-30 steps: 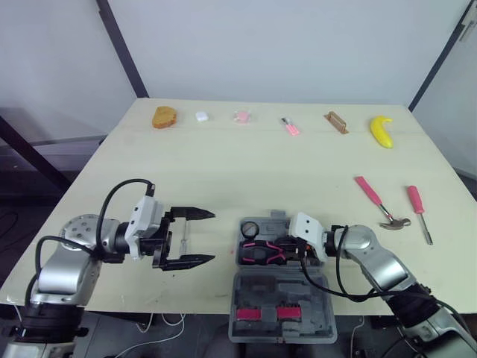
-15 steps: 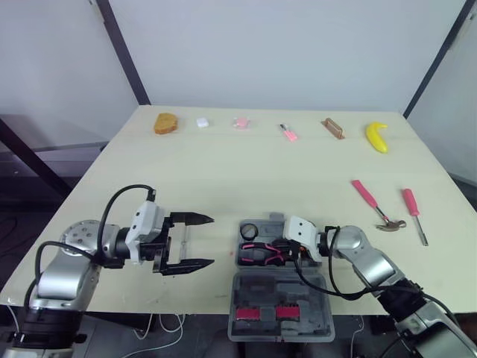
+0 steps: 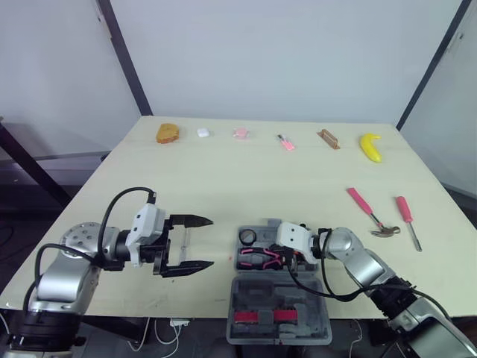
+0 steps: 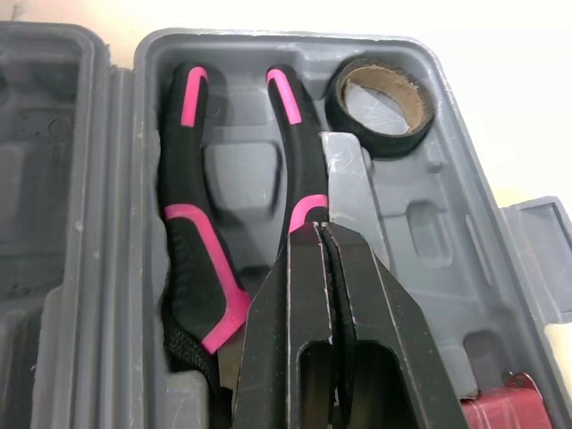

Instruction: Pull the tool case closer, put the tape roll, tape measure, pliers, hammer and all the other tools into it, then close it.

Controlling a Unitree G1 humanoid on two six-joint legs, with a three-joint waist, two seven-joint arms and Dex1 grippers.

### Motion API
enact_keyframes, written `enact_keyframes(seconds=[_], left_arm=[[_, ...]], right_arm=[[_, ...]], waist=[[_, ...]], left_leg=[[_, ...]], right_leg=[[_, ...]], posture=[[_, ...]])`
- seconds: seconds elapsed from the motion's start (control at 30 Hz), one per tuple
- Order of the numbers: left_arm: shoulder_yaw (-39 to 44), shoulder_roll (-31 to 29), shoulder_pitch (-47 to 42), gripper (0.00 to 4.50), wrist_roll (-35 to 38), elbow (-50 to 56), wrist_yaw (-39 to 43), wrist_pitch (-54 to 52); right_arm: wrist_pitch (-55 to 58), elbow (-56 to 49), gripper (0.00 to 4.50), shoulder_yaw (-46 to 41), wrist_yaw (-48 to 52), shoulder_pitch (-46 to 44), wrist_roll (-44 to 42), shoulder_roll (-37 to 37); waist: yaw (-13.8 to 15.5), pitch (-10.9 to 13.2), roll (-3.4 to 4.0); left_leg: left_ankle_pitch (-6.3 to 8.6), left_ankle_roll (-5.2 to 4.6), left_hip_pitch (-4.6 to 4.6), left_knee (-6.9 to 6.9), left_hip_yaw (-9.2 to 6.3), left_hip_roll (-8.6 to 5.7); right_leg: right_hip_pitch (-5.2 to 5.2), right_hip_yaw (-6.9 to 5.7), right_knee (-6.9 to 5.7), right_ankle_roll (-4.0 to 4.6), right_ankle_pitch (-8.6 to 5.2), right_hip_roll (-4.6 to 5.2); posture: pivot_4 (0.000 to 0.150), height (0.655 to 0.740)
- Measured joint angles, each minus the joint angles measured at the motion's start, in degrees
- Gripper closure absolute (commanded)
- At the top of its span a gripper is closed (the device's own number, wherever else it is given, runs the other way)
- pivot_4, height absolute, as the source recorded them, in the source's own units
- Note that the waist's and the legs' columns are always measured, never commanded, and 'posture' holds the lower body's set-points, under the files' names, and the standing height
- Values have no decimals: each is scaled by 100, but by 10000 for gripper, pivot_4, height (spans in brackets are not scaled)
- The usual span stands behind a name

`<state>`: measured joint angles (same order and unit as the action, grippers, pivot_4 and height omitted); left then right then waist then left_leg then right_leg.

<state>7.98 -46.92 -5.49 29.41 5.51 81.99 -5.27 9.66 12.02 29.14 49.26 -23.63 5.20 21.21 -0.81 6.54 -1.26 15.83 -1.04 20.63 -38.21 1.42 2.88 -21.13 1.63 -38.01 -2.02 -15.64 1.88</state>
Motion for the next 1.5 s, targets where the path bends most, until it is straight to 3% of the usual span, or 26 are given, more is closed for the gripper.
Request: enact_keyframes(seconds=[0.23, 0.43, 0.57, 0.87, 1.0, 1.2, 1.5], left_arm=[[91, 0, 66, 0, 7, -127, -108, 53], [379, 9, 183, 0, 191, -156, -334, -84], [526, 26, 184, 0, 251, -196, -485, -171], [1016, 205, 547, 0, 287, -610, -1002, -254], [1291, 270, 771, 0, 184, -1066, -1147, 21], [1804, 417, 1263, 0, 50, -1962, -1294, 630], [2147, 561, 1878, 0, -51, -2653, -1305, 1304]], right_arm=[[-32, -206, 44561, -475, -308, 273, -240, -170], [-135, -791, 44561, -1196, -423, 549, -727, -120], [-256, -1284, 44561, -1683, -320, 713, -1249, -77], [-627, -1451, 44561, -2986, -227, 2060, -1985, 533], [-824, -1541, 32412, -3834, -30, 2866, -2507, 843], [-1158, -961, 761, -5267, 525, 3956, -3181, 1258], [-1743, 963, 761, -6395, 1302, 4454, -3485, 1662]], waist=[[4, 68, 27], [7, 110, 59], [5, 112, 58], [10, 153, 50], [13, 156, 52], [10, 163, 38], [8, 161, 32]], left_leg=[[0, 0, 47, -3, 17, 19], [-2, 2, 226, -15, 12, 10], [-1, 1, 250, -2, 11, 12], [-1, 1, 245, -8, 31, 9], [-1, 1, 236, -7, 50, 12], [0, 1, 222, -5, 96, 19], [1, 0, 206, -4, 136, 20]], right_leg=[[-44, 10, -1, 1, 2, 2], [-210, 9, -19, -25, 19, -11], [-233, 6, -8, -23, 18, -19], [-231, 13, -7, -25, 18, -11], [-226, 20, -9, -24, 18, -17], [-223, 40, -6, -25, 18, -18], [-223, 77, -5, -22, 16, -17]], posture=[[1500, 7400], [1500, 7400], [1500, 7400], [1500, 7400], [1500, 7400], [1500, 7400], [1500, 7400]])
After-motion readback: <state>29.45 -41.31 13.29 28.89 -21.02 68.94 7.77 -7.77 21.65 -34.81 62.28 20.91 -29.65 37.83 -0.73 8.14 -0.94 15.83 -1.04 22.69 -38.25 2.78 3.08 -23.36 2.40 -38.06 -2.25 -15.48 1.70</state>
